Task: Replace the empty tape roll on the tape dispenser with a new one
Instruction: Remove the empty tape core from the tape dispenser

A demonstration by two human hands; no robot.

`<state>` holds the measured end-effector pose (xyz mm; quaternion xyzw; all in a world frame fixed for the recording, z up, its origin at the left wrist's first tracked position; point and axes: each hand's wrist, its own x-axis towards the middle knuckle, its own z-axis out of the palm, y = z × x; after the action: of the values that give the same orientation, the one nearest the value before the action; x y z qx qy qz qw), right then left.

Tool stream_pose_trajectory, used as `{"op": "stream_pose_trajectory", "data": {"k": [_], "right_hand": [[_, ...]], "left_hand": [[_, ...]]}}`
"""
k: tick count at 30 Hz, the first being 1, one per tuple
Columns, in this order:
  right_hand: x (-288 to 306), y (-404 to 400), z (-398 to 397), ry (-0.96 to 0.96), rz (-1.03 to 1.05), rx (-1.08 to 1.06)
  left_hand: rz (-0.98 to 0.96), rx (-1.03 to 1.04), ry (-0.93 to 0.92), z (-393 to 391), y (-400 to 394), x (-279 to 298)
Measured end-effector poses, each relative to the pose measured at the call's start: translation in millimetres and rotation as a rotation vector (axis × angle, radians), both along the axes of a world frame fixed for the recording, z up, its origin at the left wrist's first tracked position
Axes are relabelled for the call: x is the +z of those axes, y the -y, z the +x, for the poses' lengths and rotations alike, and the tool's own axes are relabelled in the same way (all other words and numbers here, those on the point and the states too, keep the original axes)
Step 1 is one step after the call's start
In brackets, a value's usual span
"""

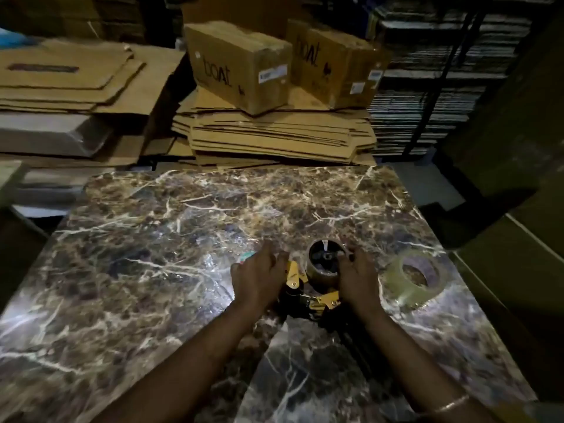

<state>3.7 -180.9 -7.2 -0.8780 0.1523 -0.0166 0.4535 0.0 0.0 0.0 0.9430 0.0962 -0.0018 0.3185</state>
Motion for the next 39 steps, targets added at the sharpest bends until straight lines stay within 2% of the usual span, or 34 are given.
{"op": "stream_pose_trajectory", "data": {"k": [2, 6, 11, 15, 18, 22, 28, 32, 36, 39], "right_hand": [[-8.2, -0.7, 3.6, -0.054, 0.085, -0.075], [-20.4, 4.6, 17.5, -0.114, 0.230, -0.065], [-32.6, 12.9, 34.9, -0.110, 0.342, 0.023], [-34.9, 15.2, 38.0, -0.051, 0.316, 0.046], [-30.0, 14.6, 24.1, -0.002, 0.273, 0.087], [-23.6, 8.7, 9.1, 0.026, 0.256, 0.125], [-14.0, -8.1, 1.6, 0.034, 0.155, 0.122], [-9.3, -23.1, 9.6, 0.116, 0.257, 0.125], [-2.9, -40.6, 15.7, 0.193, 0.390, 0.240], [0.9, -50.6, 22.6, 0.271, 0.447, 0.306]], "left_hand": [[-0.133, 0.028, -0.013, 4.9, 2.6, -11.5], [-0.410, 0.007, -0.016, 20.3, 4.6, -36.9], [-0.538, -0.052, 0.123, 28.2, 1.7, -60.8], [-0.594, -0.162, 0.156, 26.9, -0.8, -61.8], [-0.752, -0.154, 0.101, 14.8, -3.5, -60.4], [-0.775, -0.109, 0.177, -2.4, -2.5, -61.7], [-0.871, -0.197, 0.182, -7.4, -12.5, -60.6], [-0.908, -0.103, 0.244, -5.8, -16.4, -60.0], [-1.021, 0.060, 0.307, 2.1, -22.4, -63.1], [-0.985, 0.083, 0.384, -6.0, -30.3, -51.6]]}}
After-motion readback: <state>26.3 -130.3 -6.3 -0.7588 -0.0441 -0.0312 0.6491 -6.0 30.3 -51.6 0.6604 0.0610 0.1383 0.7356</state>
